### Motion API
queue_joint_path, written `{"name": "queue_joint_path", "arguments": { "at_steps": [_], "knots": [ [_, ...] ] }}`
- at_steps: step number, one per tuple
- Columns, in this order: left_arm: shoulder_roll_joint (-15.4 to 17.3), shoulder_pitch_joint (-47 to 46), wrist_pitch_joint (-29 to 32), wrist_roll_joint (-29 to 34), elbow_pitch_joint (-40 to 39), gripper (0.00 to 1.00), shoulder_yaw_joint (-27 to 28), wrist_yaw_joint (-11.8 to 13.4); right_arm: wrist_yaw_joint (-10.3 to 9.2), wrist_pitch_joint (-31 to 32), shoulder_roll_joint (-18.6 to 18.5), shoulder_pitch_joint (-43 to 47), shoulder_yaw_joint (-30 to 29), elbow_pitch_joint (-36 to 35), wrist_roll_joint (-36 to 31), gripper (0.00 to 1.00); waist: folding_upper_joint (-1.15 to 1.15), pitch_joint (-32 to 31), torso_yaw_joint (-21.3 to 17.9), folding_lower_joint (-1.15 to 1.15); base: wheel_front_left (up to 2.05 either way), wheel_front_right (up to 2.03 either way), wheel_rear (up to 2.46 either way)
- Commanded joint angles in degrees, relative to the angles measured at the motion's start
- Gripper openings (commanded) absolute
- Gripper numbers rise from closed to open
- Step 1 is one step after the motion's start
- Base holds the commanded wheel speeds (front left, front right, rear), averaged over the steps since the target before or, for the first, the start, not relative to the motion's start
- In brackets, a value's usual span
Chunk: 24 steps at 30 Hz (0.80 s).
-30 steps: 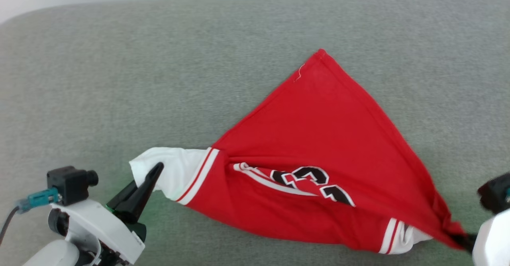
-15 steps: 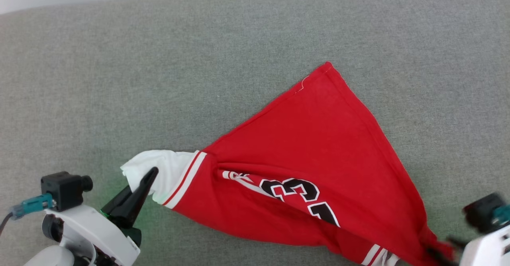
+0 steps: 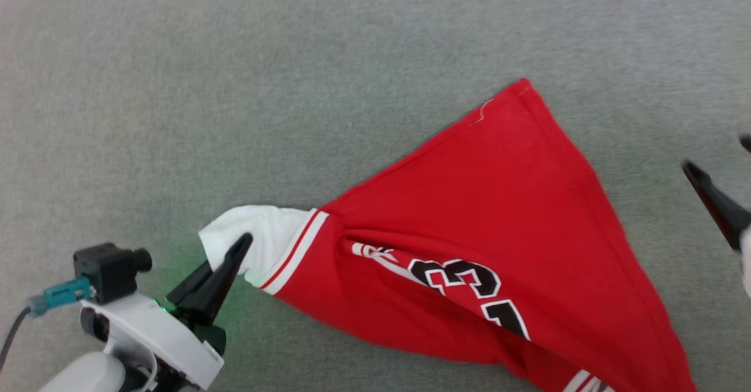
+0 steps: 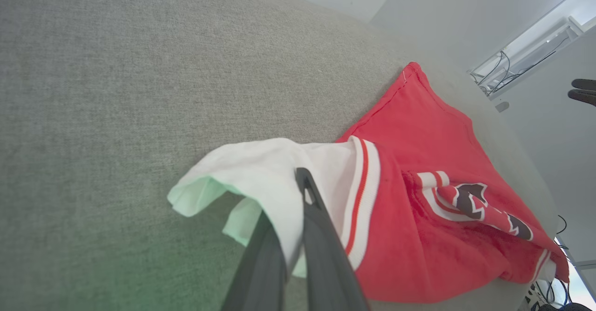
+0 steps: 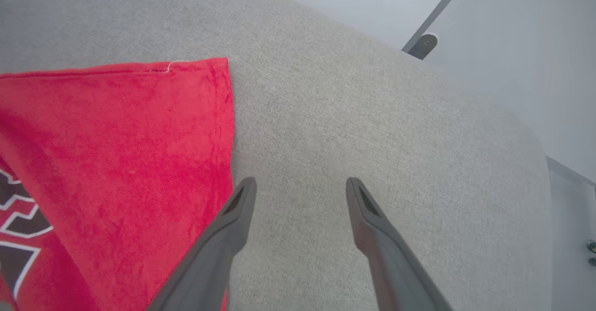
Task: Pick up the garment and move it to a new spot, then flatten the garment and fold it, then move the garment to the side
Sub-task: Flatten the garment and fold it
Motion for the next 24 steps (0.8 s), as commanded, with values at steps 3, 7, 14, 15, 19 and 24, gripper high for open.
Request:
{"name": "queue_joint_path", "arguments": {
  "at_steps": [3,7,14,15,19,24],
  "knots": [
    [-0.98,-2.10,0.08,0.78,-0.05,0.00,-0.16,-0.57,-0.09,-0.56,0.15,-11.06,8.15,8.03,-1.03,1.00,0.00,3.90,3.40,0.00,0.00,0.00,0.00],
    [-1.78,-3.32,-0.02,1.37,0.10,0.00,-0.51,-1.12,-0.09,-0.45,0.93,-18.98,14.34,15.17,-1.85,1.00,0.00,5.65,5.09,0.00,0.00,0.00,0.00],
    [-4.30,-5.48,-0.73,2.06,1.71,0.00,-1.53,-2.65,-0.09,0.24,0.00,-29.99,25.68,28.38,-1.19,1.00,0.00,8.35,8.90,0.00,0.00,0.00,0.00],
    [-4.62,-5.67,-0.87,2.17,1.95,0.00,-1.71,-2.72,-0.09,0.42,-0.41,-30.76,26.67,29.52,-0.88,1.00,0.00,8.58,9.27,0.00,0.00,0.00,0.00],
    [-5.46,-6.23,-1.37,2.28,3.15,0.00,-2.14,-3.41,-0.09,0.24,-1.22,-31.97,29.83,33.71,0.83,1.00,0.00,8.90,10.02,0.00,0.00,0.00,0.00],
    [-5.80,-6.49,-2.16,2.29,4.18,0.00,-1.87,-3.95,-0.08,-1.50,-0.35,-32.00,31.81,36.35,3.53,0.00,0.00,8.14,9.69,0.00,0.00,0.00,0.00]
  ]
}}
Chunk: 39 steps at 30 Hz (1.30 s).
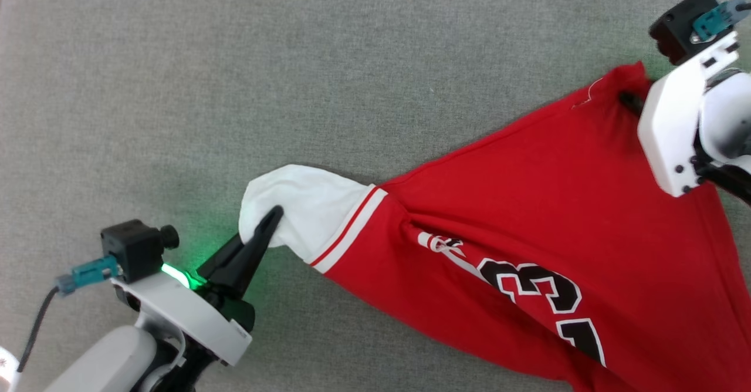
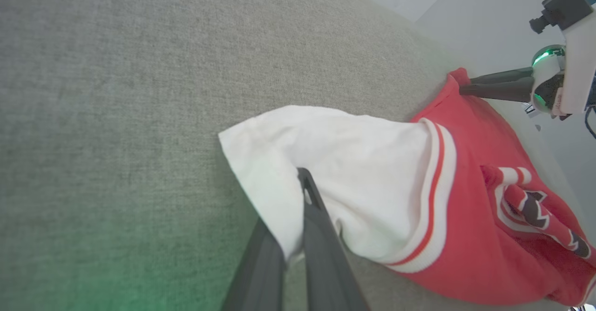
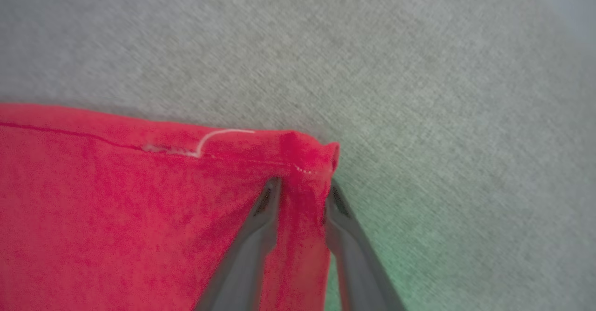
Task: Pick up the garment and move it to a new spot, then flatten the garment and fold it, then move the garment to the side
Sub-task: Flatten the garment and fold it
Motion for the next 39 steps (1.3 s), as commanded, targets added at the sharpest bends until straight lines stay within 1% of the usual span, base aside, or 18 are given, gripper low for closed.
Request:
{"name": "queue_joint_path", "arguments": {
  "at_steps": [1,6,12,16,18,20,22,26,29,32,33,35,39],
  "knots": [
    [0.01,-0.46,-0.45,0.22,0.03,0.00,0.31,-0.35,-0.07,-0.98,1.28,1.34,0.70,2.08,0.59,0.00,0.00,-0.69,-0.42,0.00,0.00,0.00,0.00],
    [1.26,-0.64,-1.60,-1.25,-0.79,0.00,2.28,-1.18,-0.09,-7.49,4.12,-0.39,-4.70,4.76,0.29,0.00,0.00,-2.85,-1.60,0.00,0.00,0.00,0.00],
    [3.36,-2.14,-1.75,-2.76,-2.46,0.00,4.65,-2.07,-0.09,-14.92,8.12,-2.16,-13.92,9.48,-0.71,0.00,0.00,-5.14,-2.98,0.00,0.00,0.00,0.00],
    [4.44,-6.32,-0.31,-4.17,-2.83,0.00,5.69,-2.72,-0.09,-18.91,10.14,-4.11,-20.64,11.93,-2.45,0.00,0.00,-5.61,-3.64,0.00,0.00,0.00,0.00],
    [3.94,-10.12,0.81,-5.75,-2.57,0.00,6.07,-3.03,-0.10,-20.75,11.12,-5.74,-23.80,13.07,-3.44,0.00,0.00,-5.50,-3.89,0.00,0.00,0.00,0.00],
    [4.12,-15.06,2.43,-6.43,-1.23,0.00,6.37,-3.25,-0.10,-22.42,12.16,-7.76,-26.80,14.45,-4.66,0.00,0.00,-5.14,-4.16,0.00,0.00,0.00,0.00],
    [3.33,-21.20,4.41,-7.45,0.23,0.00,5.87,-3.21,-0.11,-24.36,13.26,-10.53,-29.65,15.82,-6.47,0.00,0.00,-4.53,-4.49,0.00,0.00,0.00,0.00],
    [2.14,-35.99,7.98,-8.12,4.93,0.00,4.25,-3.23,-0.14,-29.03,15.79,-17.83,-35.42,19.30,-10.39,0.00,0.00,-2.91,-5.26,0.00,0.00,0.00,0.00],
    [0.14,-47.24,9.73,-8.98,11.01,0.00,3.40,-3.24,-0.15,-32.21,17.49,-23.94,-39.08,22.01,-12.54,0.00,0.00,-1.45,-5.81,0.00,0.00,0.00,0.00],
    [-1.27,-58.15,10.65,-8.17,17.93,0.00,2.15,-3.25,-0.14,-35.61,19.30,-30.14,-41.20,24.15,-14.59,0.00,0.00,-0.04,-6.90,0.00,0.00,0.00,0.00],
    [-2.07,-61.38,10.48,-8.51,20.14,0.00,2.05,-3.25,-0.14,-36.75,19.81,-32.06,-41.82,24.92,-14.77,0.00,0.00,0.31,-7.26,0.00,0.00,0.00,0.00],
    [-2.66,-67.70,9.93,-7.30,24.46,0.00,1.07,-3.25,-0.15,-39.33,19.95,-35.46,-42.79,26.24,-16.13,0.00,0.00,0.83,-7.99,0.00,0.00,0.00,0.00],
    [-4.11,-78.10,5.42,-5.05,31.54,0.00,-0.24,-3.23,-0.24,-44.50,19.69,-40.97,-45.66,29.38,-17.94,0.00,0.00,1.17,-9.18,0.00,0.00,0.00,0.00]
  ]
}}
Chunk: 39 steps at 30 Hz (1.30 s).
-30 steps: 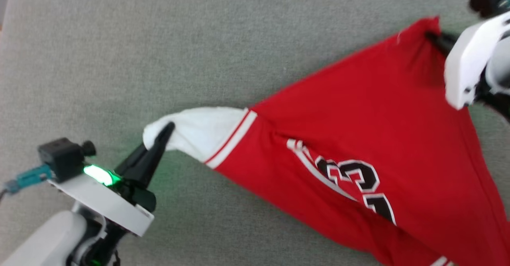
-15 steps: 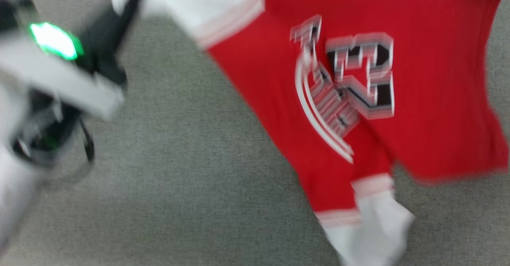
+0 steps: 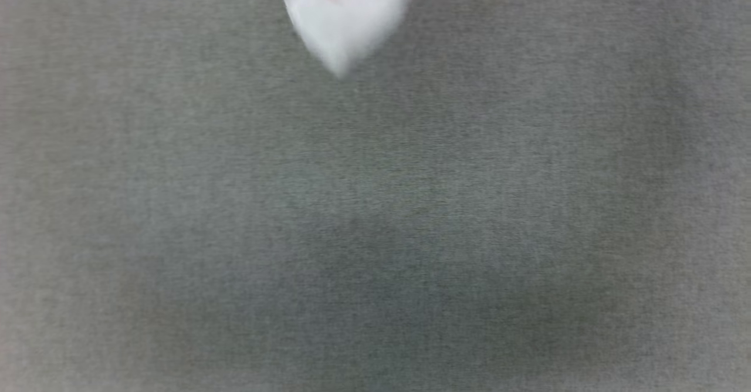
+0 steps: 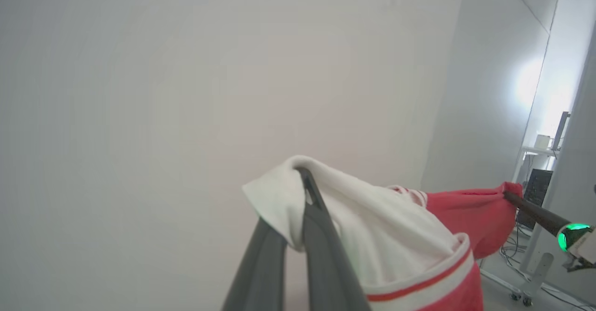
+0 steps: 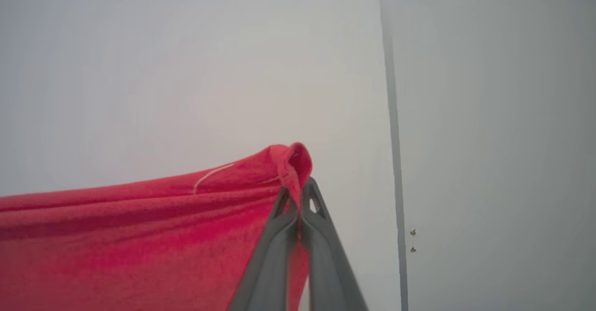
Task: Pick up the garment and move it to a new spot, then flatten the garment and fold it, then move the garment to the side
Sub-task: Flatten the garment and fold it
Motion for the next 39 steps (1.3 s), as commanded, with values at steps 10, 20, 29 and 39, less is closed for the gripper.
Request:
{"name": "queue_joint_path", "arguments": {
  "at_steps": [10,20,29,39],
  "knots": [
    [1.10,-1.44,-3.81,-7.17,-0.49,0.00,-8.38,0.19,-0.41,-5.52,-1.77,0.78,2.30,8.77,0.04,0.00,0.00,0.45,-1.84,0.00,0.00,0.00,0.00],
    [8.94,18.65,-7.50,-16.23,-20.08,0.00,-18.65,0.17,-0.31,-5.42,-7.10,16.56,13.41,3.72,8.13,0.00,0.00,-2.03,-0.76,0.00,0.00,0.00,0.00],
    [13.47,33.74,-11.14,-14.16,-30.82,0.00,-22.53,0.17,-0.31,-1.38,-13.21,38.42,16.92,-14.13,14.68,0.00,0.00,-5.77,0.16,0.00,0.00,0.00,0.00],
    [12.95,57.80,-11.28,-6.98,-38.46,0.00,-13.53,0.17,-0.30,7.84,-12.03,66.47,9.21,-38.05,14.51,0.00,0.00,-8.70,-0.58,0.00,0.00,0.00,0.00]
  ]
}}
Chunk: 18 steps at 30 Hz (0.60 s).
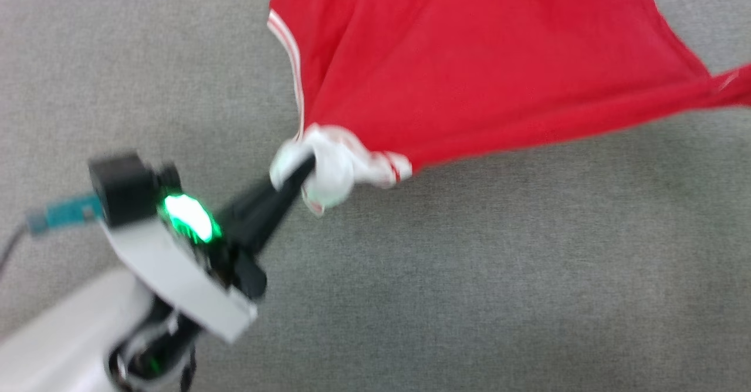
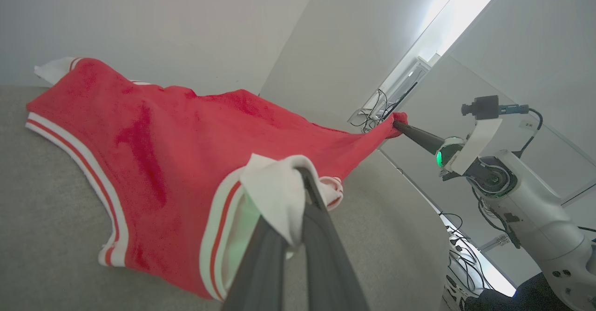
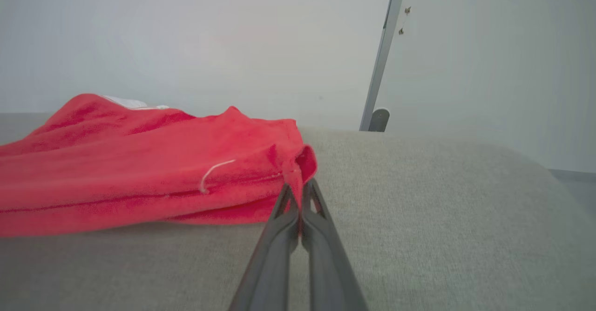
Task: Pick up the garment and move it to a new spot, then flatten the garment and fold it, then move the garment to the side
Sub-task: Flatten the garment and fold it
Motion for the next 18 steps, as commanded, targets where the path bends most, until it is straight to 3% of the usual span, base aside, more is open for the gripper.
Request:
{"name": "queue_joint_path", "arguments": {
  "at_steps": [1,10,18],
  "knots": [
    [0.14,2.32,0.01,0.94,-1.13,0.00,0.64,0.12,-0.11,0.58,0.38,1.77,-1.20,-1.80,-0.50,0.00,0.00,-0.40,-0.46,0.00,0.00,0.00,0.00],
    [3.23,17.35,0.01,5.88,-10.38,0.00,5.06,0.40,-0.11,6.22,4.05,14.84,-7.59,-14.79,-1.97,0.00,0.00,-1.45,-0.58,0.00,0.00,0.00,0.00],
    [5.35,26.31,0.00,9.66,-18.66,0.00,8.45,4.33,-0.11,8.64,7.86,24.75,-12.78,-22.63,-1.47,0.00,0.00,-0.83,-0.08,0.00,0.00,0.00,0.00]
  ]
}}
